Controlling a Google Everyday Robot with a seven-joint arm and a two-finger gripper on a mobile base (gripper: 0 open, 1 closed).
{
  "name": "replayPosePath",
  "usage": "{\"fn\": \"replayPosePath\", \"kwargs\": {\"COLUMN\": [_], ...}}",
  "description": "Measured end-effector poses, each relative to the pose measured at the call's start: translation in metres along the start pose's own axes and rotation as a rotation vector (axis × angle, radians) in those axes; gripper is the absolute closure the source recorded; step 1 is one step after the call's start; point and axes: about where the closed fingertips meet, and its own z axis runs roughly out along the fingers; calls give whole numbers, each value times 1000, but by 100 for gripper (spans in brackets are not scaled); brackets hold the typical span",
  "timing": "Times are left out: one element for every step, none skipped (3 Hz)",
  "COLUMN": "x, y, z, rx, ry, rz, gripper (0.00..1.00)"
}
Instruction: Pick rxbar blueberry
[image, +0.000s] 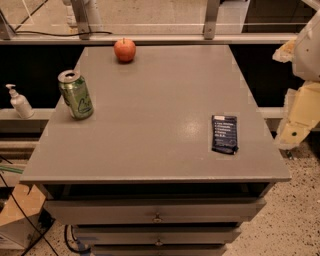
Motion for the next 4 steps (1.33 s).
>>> {"fn": "replayPosePath", "kwargs": {"x": [0, -2, -4, -8], "y": [0, -1, -3, -6], "z": [0, 1, 17, 45], "rx": [0, 6, -27, -86], "ry": [0, -29, -109, -173], "rz": [0, -5, -18, -22], "gripper": [0, 0, 0, 0]}}
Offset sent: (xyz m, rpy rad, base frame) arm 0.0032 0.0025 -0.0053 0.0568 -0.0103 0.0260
